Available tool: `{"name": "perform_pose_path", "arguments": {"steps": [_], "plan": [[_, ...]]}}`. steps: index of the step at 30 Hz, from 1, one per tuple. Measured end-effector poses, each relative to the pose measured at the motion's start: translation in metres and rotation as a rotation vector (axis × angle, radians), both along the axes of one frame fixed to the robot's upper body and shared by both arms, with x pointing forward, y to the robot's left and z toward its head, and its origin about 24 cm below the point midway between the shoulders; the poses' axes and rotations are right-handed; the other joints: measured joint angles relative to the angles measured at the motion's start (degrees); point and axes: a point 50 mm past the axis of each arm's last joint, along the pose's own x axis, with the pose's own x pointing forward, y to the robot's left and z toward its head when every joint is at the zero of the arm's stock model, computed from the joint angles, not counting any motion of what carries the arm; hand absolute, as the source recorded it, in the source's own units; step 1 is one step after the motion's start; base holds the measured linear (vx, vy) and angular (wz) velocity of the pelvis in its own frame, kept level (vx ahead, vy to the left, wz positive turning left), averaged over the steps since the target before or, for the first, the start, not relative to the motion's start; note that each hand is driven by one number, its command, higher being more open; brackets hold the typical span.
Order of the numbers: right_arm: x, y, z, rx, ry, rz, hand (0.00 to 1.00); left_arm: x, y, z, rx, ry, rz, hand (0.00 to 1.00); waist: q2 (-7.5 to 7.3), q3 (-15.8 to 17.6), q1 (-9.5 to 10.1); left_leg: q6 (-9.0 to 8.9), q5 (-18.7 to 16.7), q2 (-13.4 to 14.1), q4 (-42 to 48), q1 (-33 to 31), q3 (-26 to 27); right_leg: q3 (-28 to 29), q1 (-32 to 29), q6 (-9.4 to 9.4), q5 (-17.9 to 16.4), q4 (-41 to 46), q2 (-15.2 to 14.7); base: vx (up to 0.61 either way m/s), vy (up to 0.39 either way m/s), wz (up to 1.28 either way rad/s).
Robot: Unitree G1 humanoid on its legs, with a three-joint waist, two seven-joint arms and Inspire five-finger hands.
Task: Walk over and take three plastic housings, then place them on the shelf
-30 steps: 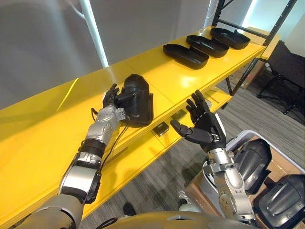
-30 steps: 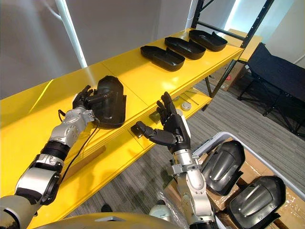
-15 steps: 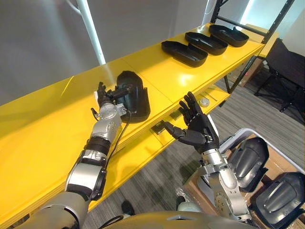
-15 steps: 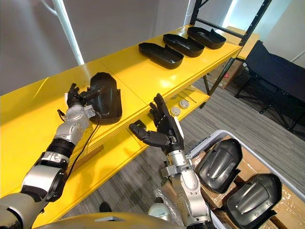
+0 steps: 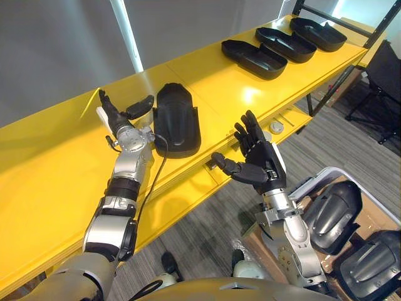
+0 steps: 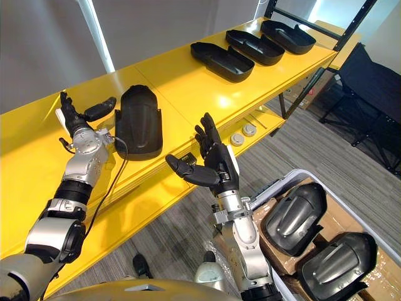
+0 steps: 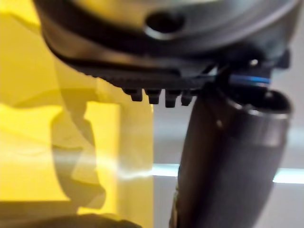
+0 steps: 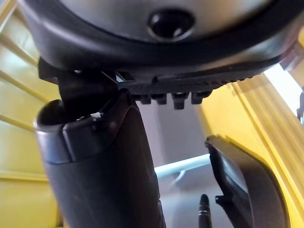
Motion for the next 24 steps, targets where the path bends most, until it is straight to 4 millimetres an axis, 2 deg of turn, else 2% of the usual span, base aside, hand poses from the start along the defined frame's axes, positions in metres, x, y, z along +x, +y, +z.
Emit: {"name": "perform_pose_path", "arguments": {"steps": [3,5,8,9,10,13,17,24], "plan": [[0.001,0.001,0.001,-0.065,-0.017,-0.005,1.00,-0.002,-0.020,0.026,-0.016,-0.145,-0.140,1.00,0.10,0.1,0.73,0.01,0.1,0.0,0.0,0.1,-0.3,-0.3,0.0,-0.23,-0.2,0.6,0.0,-0.01,0.013,0.04],[0.006,0.004,0.008,-0.123,-0.058,0.019,1.00,-0.011,-0.038,0.047,-0.023,-0.281,-0.255,1.00,0.22,0.1,0.84,0.07,0.2,-0.1,-0.1,0.6,-0.5,-0.5,0.6,-0.22,-0.2,0.6,-0.2,-0.01,0.025,0.04],[0.012,0.005,0.015,-0.177,-0.103,0.029,1.00,-0.019,-0.054,0.065,-0.015,-0.382,-0.354,1.00,0.50,0.1,0.90,0.13,0.4,-0.2,-0.2,0.7,-0.9,-1.0,0.8,-0.64,-0.5,0.6,-0.3,-0.03,0.025,0.09],[0.016,0.005,0.020,-0.249,-0.135,0.032,1.00,-0.026,-0.060,0.073,-0.012,-0.432,-0.404,1.00,0.89,0.1,0.90,0.21,0.6,-0.2,-0.2,0.7,-1.3,-1.4,1.0,-0.64,-0.5,0.6,-0.3,-0.05,0.022,0.10],[0.017,0.005,0.021,-0.275,-0.142,0.034,1.00,-0.028,-0.061,0.073,-0.014,-0.446,-0.416,1.00,1.07,0.0,0.90,0.22,0.6,-0.2,-0.2,0.7,-1.4,-1.7,1.0,-0.63,-0.5,0.6,-0.3,-0.05,0.020,0.12],[0.019,0.000,0.019,-0.364,-0.138,0.024,1.00,-0.037,-0.064,0.069,-0.035,-0.467,-0.455,1.00,1.88,0.0,1.75,0.09,0.7,-0.1,-0.2,0.7,-2.3,-2.6,1.5,-0.57,-0.6,0.4,-0.2,-0.02,0.006,0.15],[0.021,-0.005,0.006,-0.460,-0.083,0.000,1.00,-0.055,-0.059,0.045,-0.075,-0.424,-0.482,1.00,2.41,-0.3,3.21,-0.05,0.8,0.0,-0.2,0.4,-3.4,-3.8,2.2,-0.40,-0.7,-0.4,0.0,0.00,0.001,0.13],[0.023,-0.015,0.004,-0.534,-0.084,-0.099,1.00,-0.098,-0.052,0.003,-0.085,-0.330,-0.520,1.00,2.41,-0.3,4.80,0.24,1.7,-0.7,-0.1,-1.3,-6.7,-7.0,3.3,0.11,0.0,-1.4,-0.1,0.04,0.002,0.26]]}}
